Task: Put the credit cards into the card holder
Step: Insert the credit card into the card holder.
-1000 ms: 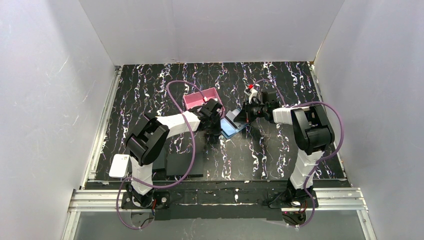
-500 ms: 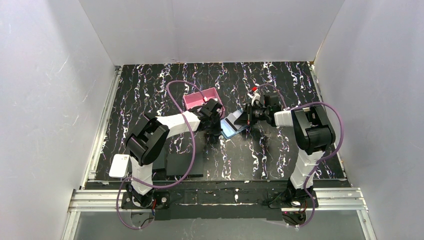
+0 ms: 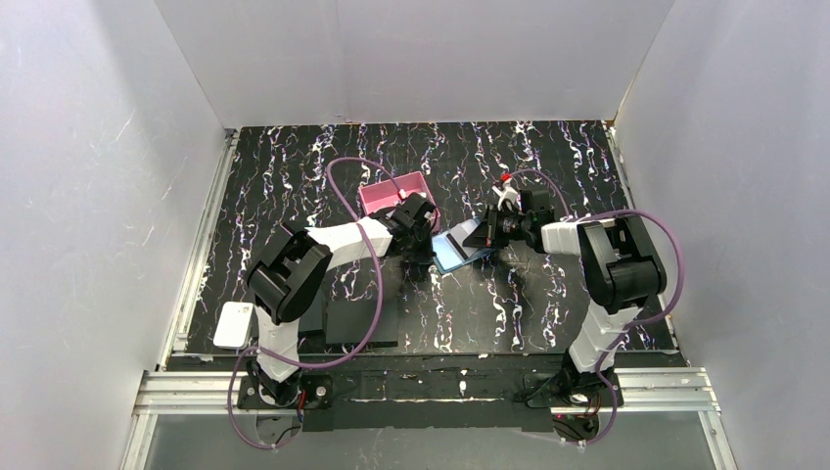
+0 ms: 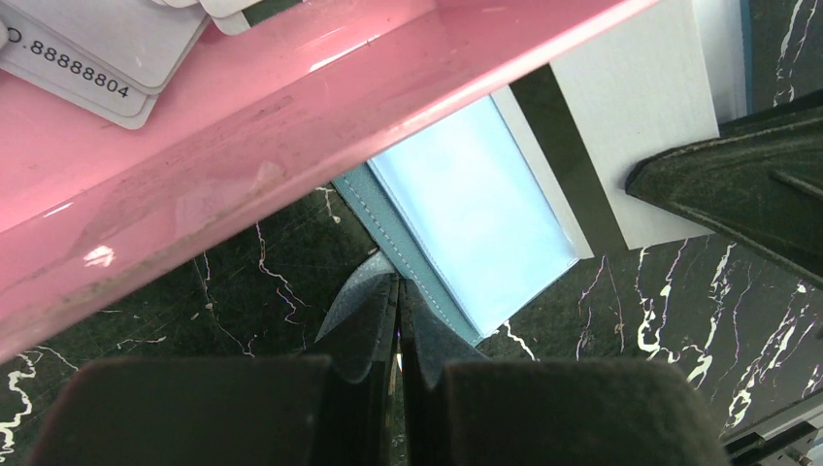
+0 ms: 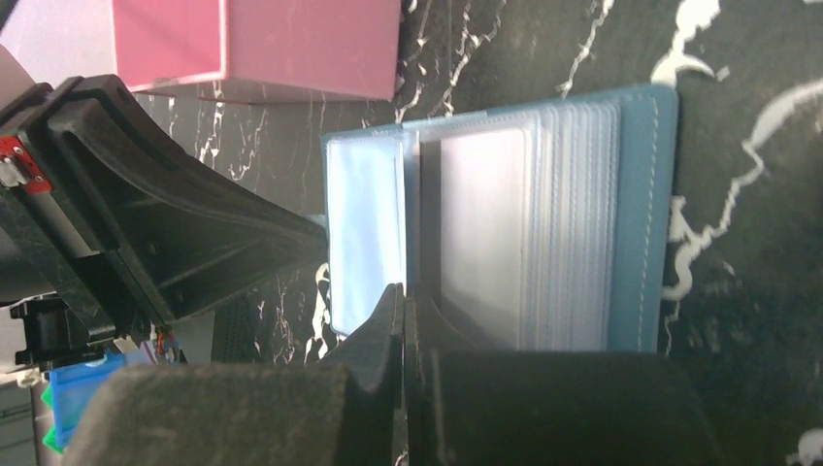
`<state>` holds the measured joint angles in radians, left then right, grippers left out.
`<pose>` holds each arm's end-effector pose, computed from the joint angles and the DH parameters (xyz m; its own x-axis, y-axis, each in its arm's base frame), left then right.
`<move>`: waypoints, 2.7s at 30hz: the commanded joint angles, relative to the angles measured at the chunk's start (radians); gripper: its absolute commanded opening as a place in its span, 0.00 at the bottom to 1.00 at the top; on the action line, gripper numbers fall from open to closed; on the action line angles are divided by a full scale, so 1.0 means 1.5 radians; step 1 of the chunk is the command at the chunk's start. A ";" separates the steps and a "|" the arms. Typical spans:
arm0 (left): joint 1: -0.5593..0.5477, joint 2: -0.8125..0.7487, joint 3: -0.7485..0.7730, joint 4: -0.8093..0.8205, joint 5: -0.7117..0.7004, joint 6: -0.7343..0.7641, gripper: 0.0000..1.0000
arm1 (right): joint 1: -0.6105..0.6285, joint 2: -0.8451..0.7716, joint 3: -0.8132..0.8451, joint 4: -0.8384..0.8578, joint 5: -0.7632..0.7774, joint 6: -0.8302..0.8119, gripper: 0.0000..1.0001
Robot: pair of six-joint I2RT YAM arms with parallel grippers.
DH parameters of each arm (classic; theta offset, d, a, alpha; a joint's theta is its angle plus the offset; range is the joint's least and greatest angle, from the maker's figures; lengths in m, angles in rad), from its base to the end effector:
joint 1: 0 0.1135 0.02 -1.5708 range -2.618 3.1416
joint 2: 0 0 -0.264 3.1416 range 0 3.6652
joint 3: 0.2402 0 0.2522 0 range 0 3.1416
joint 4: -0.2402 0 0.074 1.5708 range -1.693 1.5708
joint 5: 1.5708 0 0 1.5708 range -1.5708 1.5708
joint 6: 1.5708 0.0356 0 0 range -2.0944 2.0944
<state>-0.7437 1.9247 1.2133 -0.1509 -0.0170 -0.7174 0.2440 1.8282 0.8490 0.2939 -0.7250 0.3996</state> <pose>0.3003 -0.2755 0.1634 -0.8608 -0.1013 -0.4988 0.1365 0.8981 -0.4181 0.3354 0.1078 0.1352 -0.8300 0.0935 -0.5499 -0.3866 0.6143 0.6878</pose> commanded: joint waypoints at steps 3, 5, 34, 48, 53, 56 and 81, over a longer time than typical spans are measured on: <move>-0.005 0.020 0.013 -0.022 -0.004 0.004 0.00 | -0.001 -0.058 -0.040 -0.006 0.069 0.038 0.01; -0.005 0.021 0.015 -0.022 -0.004 0.005 0.00 | -0.002 -0.062 -0.045 -0.014 0.075 0.036 0.01; -0.005 0.022 0.015 -0.022 0.004 0.010 0.00 | -0.024 -0.032 0.053 -0.289 0.001 -0.136 0.01; -0.005 0.031 0.021 -0.022 0.009 0.011 0.00 | -0.023 0.059 0.105 -0.175 -0.035 -0.105 0.01; -0.005 0.034 0.023 -0.022 0.011 0.011 0.00 | -0.022 0.072 0.099 -0.129 -0.041 -0.100 0.01; -0.005 0.032 0.020 -0.021 0.008 0.011 0.00 | -0.021 0.075 0.085 -0.088 -0.040 -0.084 0.01; -0.005 0.021 0.015 -0.019 0.007 0.013 0.00 | 0.000 0.016 -0.021 0.032 0.019 0.021 0.19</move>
<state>-0.7425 1.9392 1.2400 -0.1791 -0.0071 -0.7067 0.2348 1.9034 0.8146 0.4690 -0.7895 0.5148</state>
